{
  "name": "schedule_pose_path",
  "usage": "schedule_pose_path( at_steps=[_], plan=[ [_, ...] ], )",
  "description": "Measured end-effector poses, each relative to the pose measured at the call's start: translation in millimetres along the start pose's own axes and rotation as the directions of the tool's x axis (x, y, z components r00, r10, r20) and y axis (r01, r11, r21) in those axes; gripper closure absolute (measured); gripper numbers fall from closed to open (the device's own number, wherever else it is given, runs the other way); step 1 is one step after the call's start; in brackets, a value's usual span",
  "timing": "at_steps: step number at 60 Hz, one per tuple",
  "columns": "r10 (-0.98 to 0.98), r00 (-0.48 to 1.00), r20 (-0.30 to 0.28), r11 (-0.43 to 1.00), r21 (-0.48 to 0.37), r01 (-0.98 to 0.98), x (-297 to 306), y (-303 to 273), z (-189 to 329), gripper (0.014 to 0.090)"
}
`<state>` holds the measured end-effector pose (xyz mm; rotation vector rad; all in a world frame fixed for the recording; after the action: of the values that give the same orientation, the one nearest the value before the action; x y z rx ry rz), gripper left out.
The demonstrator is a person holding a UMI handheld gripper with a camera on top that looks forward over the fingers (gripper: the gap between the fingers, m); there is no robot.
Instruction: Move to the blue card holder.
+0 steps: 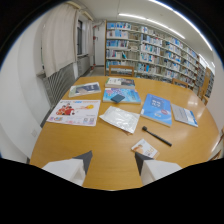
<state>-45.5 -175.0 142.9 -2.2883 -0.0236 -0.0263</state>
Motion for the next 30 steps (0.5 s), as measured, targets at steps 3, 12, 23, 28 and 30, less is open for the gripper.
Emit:
schedule_pose_path(
  at_steps=[3, 12, 23, 28, 30],
  plan=[
    [0.0, 1.0, 0.001, 1.0, 0.004, 0.0, -1.7, -5.2, 5.7, 0.0202],
    [-0.005, 1.0, 0.001, 1.0, 0.011, 0.005, -1.3, -24.7, 29.7, 0.0203],
    [-0.017, 1.0, 0.01, 1.0, 0.021, 0.017, 0.4, -54.1, 71.5, 0.0204],
    [-0.023, 1.0, 0.017, 1.0, 0.022, 0.023, 2.8, -69.5, 94.5, 0.0201],
    [-0.025, 1.0, 0.017, 0.999, 0.023, 0.025, 4.4, -75.6, 105.1, 0.0202]
  ],
)
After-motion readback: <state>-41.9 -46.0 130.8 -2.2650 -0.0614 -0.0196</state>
